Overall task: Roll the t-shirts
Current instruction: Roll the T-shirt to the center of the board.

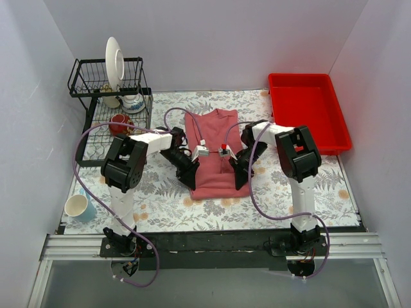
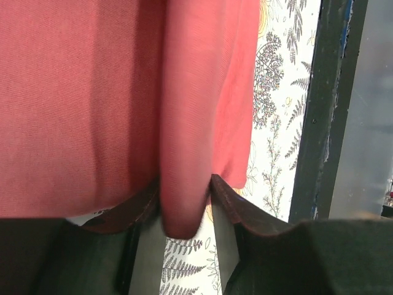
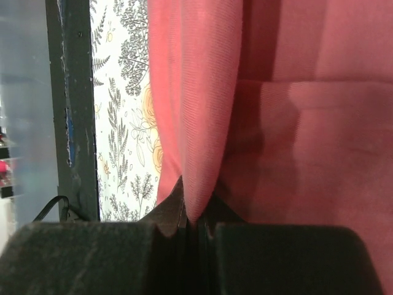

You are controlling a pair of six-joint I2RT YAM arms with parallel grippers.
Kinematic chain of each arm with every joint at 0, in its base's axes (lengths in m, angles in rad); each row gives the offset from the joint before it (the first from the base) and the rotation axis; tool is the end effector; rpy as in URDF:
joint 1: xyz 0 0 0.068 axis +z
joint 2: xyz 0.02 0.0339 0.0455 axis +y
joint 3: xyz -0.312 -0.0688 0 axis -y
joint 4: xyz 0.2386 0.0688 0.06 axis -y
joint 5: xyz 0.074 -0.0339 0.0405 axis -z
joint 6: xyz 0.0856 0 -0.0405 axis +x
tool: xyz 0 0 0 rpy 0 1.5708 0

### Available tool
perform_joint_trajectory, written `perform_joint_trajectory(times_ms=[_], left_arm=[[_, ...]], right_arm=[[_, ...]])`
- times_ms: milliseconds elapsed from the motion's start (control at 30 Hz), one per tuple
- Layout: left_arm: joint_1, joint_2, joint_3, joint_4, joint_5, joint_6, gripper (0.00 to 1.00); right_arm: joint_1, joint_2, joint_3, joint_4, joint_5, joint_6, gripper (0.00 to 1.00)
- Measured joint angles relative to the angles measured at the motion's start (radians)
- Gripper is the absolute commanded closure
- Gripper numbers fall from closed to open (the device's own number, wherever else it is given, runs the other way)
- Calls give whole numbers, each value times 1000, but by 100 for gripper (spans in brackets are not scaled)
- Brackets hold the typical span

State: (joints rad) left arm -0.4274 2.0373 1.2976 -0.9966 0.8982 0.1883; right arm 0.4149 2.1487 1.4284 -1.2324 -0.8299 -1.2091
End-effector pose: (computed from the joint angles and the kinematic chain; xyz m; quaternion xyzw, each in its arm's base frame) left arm 0.2963 -0.2085 0.1501 -0.2378 -0.8664 0.4207 0.1255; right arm 0.3042 0.2030 0.1403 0.5994 -0.6737 -0.4322 0.0071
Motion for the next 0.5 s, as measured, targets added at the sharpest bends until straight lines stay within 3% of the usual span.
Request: perform_joint_trajectory(times_ms=[233,367,500], left_arm=[[0,-123,-83,85,-97,-59,52],[-14,-362,-216,217,-209,-88,44],[-113,-626,-344,378,-286,-82,40]], right_arm=[[-11,117,115,-86,-11,42,96],[-11,175,193,-126,-10,103,97],[-6,196,227,-139,2,144,97]])
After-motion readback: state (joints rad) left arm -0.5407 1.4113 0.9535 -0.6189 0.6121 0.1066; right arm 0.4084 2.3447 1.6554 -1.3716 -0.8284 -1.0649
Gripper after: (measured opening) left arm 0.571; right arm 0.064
